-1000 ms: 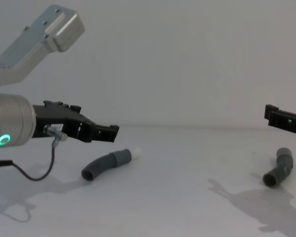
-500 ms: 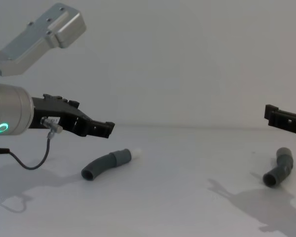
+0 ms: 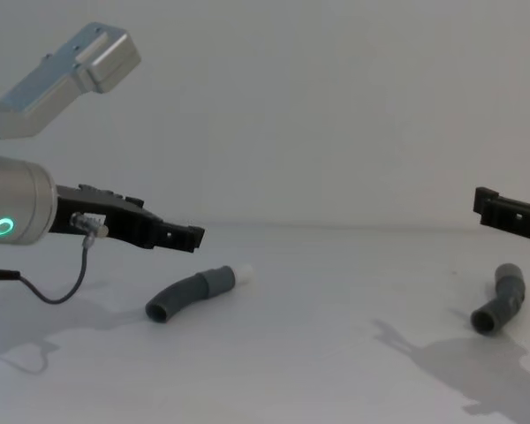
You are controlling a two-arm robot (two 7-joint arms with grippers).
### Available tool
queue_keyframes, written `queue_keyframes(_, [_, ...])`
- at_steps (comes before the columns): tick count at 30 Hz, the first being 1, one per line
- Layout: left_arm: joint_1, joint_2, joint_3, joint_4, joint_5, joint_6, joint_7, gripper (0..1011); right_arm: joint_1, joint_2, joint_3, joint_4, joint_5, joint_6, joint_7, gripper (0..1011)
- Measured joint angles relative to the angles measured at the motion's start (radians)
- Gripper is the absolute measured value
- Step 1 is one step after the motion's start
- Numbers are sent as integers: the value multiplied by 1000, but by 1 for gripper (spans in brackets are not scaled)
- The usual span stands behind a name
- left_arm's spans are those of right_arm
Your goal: Use both hands to pick up one end of the pipe from the table, align the ends, and insert them.
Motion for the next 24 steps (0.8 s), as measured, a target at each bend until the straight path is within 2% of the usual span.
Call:
queue_keyframes(4, [-26,4,9,22,-5,20,-38,1001,0,0,0,0,0,0,0,1001])
queue_keyframes(13, [-117,23,59,82,11,64,-156,1002,0,0,0,0,0,0,0,1001])
queue_keyframes(24, [-176,14,79,157,10,62,-221,1001,0,0,0,0,0,0,0,1001])
